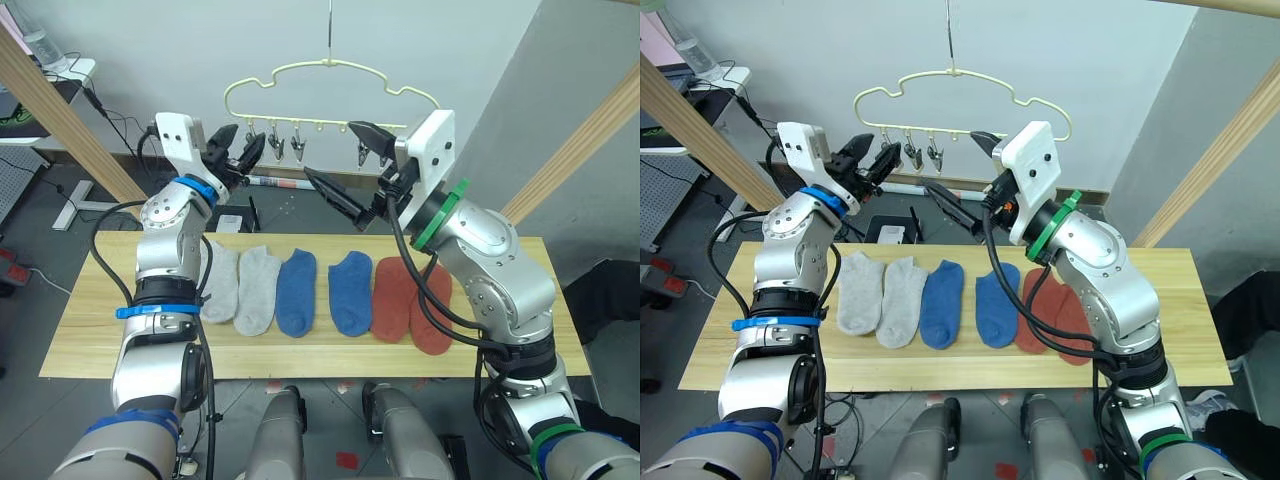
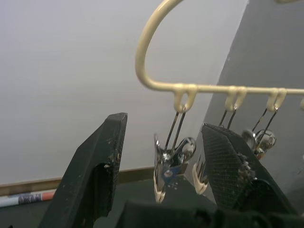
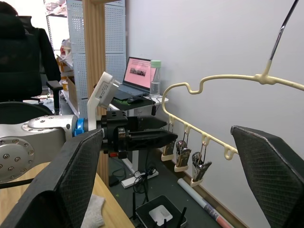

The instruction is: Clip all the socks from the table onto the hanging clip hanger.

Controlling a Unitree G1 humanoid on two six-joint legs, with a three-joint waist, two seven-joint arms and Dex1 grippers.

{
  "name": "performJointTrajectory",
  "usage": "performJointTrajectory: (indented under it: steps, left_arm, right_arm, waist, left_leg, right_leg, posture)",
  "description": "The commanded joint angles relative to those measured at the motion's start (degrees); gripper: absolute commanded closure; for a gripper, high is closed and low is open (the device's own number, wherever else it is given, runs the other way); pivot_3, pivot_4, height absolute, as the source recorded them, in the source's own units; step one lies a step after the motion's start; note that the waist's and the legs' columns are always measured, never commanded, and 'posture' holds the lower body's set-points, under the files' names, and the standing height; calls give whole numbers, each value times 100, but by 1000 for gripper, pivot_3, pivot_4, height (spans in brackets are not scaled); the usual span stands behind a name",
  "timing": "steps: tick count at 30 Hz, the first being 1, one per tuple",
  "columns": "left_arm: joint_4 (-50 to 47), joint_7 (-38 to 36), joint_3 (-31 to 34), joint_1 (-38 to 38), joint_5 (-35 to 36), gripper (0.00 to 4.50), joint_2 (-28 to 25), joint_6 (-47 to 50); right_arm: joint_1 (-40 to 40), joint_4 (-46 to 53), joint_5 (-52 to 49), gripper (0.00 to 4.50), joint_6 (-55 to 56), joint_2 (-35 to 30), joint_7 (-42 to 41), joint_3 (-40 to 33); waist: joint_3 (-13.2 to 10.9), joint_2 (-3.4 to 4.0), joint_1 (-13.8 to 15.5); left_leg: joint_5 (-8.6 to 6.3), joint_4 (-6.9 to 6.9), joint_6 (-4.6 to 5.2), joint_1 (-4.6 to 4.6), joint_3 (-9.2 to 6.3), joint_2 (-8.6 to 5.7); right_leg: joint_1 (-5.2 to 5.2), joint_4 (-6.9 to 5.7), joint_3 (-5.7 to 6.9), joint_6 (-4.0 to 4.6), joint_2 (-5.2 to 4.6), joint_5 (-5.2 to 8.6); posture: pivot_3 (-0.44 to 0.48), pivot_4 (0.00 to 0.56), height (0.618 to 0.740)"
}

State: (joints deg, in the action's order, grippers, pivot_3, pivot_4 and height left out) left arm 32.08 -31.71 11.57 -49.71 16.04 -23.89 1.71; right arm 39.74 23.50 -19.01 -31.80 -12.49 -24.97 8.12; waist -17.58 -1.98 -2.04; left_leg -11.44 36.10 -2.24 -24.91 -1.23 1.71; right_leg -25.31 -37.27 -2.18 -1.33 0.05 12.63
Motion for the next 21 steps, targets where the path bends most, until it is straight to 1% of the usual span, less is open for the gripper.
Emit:
performJointTrajectory:
  steps: [1, 12, 21]
  left_arm:
    - [-29, 44, 23, -111, -55, 1765, -24, -177]
    - [133, 61, -71, -117, -250, 1765, -45, -238]
    - [237, 42, -61, -194, -241, 1765, -7, -289]
  right_arm:
    - [138, 152, 4, 0, 80, 20, 11, -34]
    - [190, 156, -30, 0, 25, 34, 41, -67]
    - [191, 131, -44, 0, 18, 47, 49, -79]
  waist:
    - [0, 0, -2]
    - [-7, 1, -6]
    - [-23, 1, -7]
  left_leg:
    - [0, 0, 0, 0, 0, 0]
    - [0, 0, 0, 0, -1, 0]
    - [0, 0, 0, 0, -1, 0]
  right_leg:
    - [0, 0, 0, 0, 0, 0]
    - [0, 0, 2, 0, 0, 0]
    - [0, 0, 1, 0, 0, 0]
  posture:
    - [-82, 345, 740]
    - [-83, 348, 740]
    - [-82, 352, 740]
